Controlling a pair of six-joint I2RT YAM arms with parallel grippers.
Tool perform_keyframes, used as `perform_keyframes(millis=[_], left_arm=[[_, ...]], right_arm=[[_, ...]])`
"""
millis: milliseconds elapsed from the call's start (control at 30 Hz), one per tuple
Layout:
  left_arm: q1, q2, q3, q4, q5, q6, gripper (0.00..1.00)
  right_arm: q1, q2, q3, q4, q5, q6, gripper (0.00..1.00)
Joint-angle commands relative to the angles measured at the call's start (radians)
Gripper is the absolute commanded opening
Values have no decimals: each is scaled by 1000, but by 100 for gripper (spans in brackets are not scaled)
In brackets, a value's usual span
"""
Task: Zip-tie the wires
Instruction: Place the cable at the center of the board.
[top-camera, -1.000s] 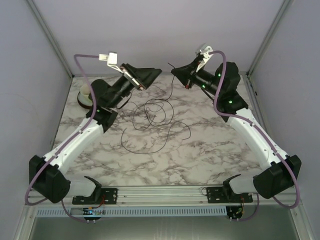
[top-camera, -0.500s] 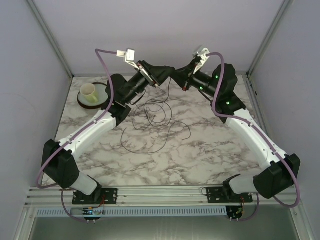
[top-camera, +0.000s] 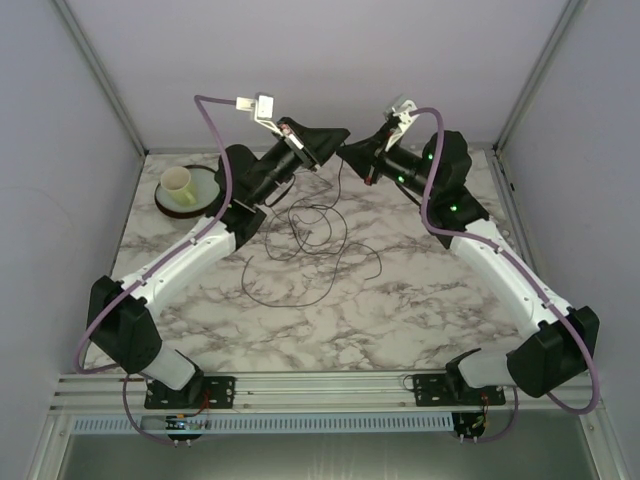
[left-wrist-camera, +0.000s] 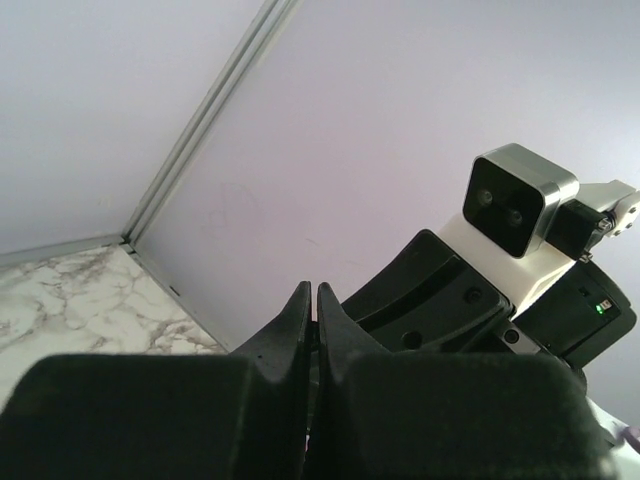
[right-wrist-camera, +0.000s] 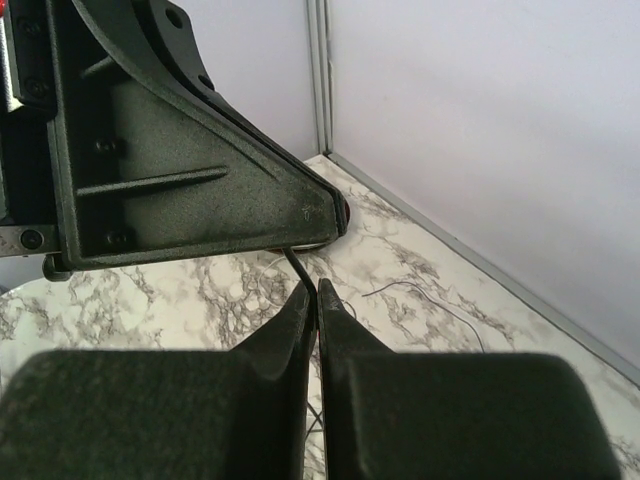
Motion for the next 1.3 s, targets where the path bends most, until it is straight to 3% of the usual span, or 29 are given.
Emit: perform_keyframes(millis=[0,67,100,267,367,500,767,967,1067,1133,1267], left_arm=[[-14,-2,31,-10,-6,40,0],[-14,-3,36,-26,-20,51,0],[-15,-5,45,-41,-29,58,0],[-14,-7,163,-151,-53,102,0],[-15,-3,241,-210,-50,113,0],[-14,-5,295,-259,-39,113,0],[-15,-26,305,-274,-47,117,0],[-14,-30,316,-279,-48,117,0],[-14,-31,322,-284,-53,122,0],[-15,-31,328,-290,-60,125,0],[-14,-55,346,-356,-125,170,0]], right_arm=[[8,-20,-7,44,20,18,0],[8,-28,-13,49,25,21,0],[8,-34,-19,49,30,18,7],[8,-83,-96,66,71,-49,57],[6,-108,-171,83,68,-93,76],[6,-106,-260,64,64,-103,86],[8,-15,-378,159,118,-31,92],[9,67,-439,280,112,53,93],[18,109,-464,330,88,107,84],[20,131,-477,347,72,133,70],[18,114,-477,307,88,137,21]])
